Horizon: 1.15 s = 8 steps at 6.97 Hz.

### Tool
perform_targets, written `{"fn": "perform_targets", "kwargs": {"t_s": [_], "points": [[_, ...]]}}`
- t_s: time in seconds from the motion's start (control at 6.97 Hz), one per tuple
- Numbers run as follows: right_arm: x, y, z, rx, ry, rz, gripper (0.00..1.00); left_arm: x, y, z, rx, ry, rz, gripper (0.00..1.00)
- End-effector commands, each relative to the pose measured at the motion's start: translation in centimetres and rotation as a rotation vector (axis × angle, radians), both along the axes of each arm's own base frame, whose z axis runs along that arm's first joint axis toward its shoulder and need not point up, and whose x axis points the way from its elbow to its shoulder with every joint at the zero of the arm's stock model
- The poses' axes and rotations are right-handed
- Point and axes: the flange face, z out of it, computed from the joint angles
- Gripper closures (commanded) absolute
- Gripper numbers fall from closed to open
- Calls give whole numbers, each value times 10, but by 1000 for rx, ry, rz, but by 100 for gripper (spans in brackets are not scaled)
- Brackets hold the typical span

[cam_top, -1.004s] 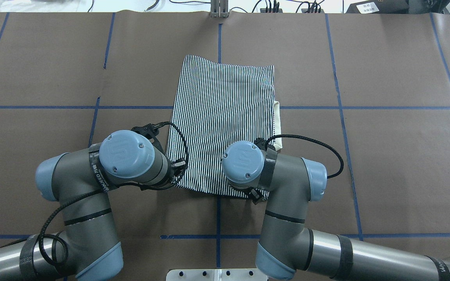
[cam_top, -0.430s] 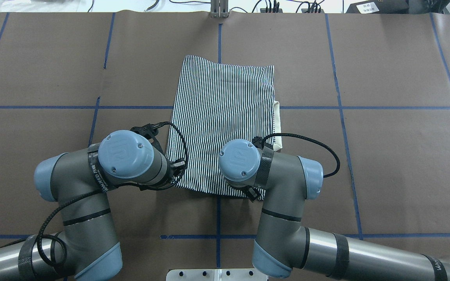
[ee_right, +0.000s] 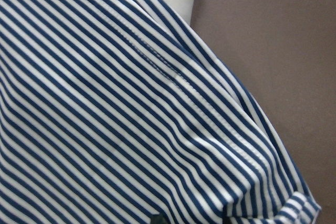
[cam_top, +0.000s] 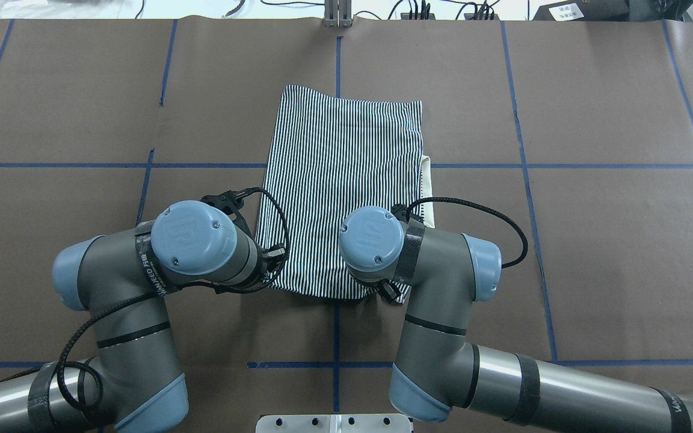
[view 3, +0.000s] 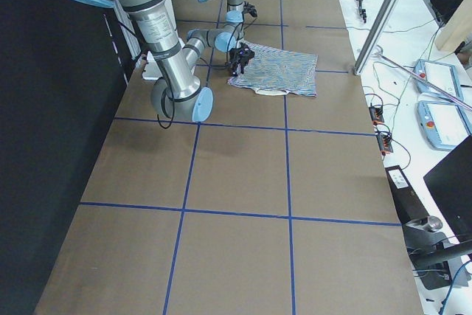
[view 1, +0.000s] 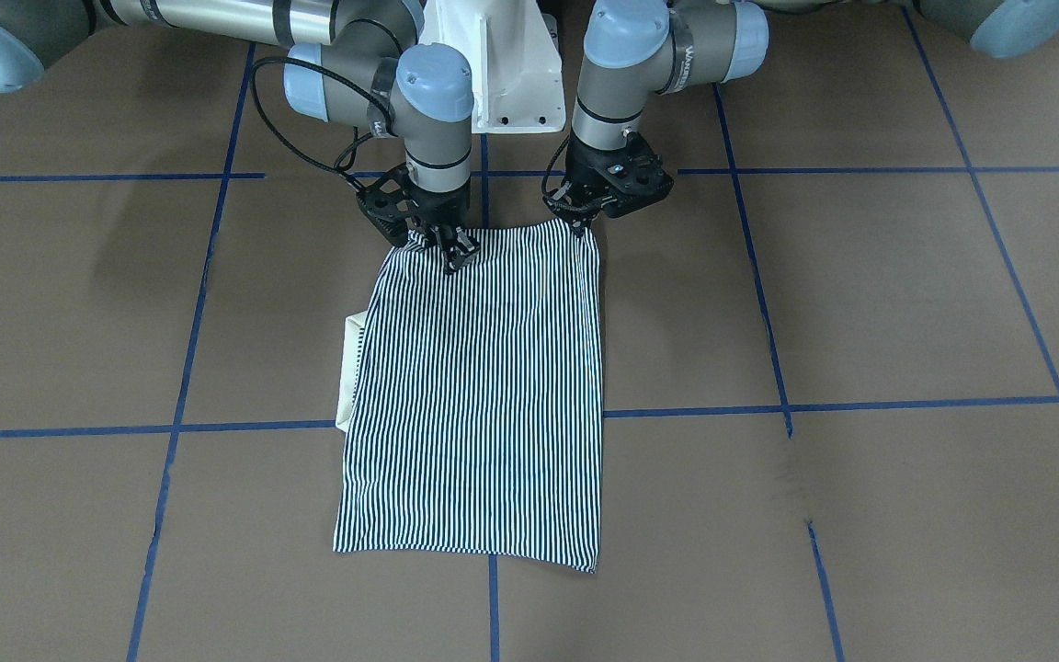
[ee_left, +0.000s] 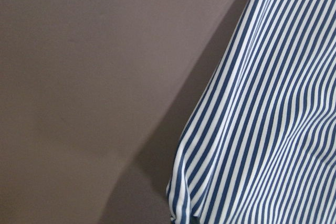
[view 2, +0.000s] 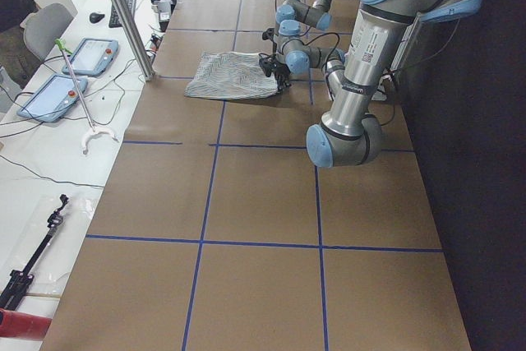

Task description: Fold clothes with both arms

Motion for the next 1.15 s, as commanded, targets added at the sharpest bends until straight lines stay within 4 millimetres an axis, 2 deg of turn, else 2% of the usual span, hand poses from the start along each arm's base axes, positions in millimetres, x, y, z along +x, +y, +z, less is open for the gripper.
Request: {"fn": "perform_targets", "kwargs": {"t_s": [0.0, 0.14, 0.43, 0.57, 0.72, 0.86, 1.0], "points": [[3, 0, -2, 1, -3, 3, 100, 0, 0, -2, 1, 3, 0, 100], [11, 1, -7, 7, -19, 7, 100, 0, 0, -3, 2, 6, 0, 100], [43, 13, -10, 19, -65, -16, 100, -8, 3, -13, 11, 27, 0, 100], [57, 20, -8, 21, -82, -24, 100, -16, 14, -24, 8, 23, 11, 100], [71, 29, -11, 30, -104, -33, 100, -25, 46, -41, -11, 30, 74, 100], [74, 43, -21, 39, -130, -52, 100, -27, 72, -50, -42, 30, 122, 100], [74, 61, -30, 47, -156, -79, 100, -18, 95, -50, -48, 30, 167, 100]]}}
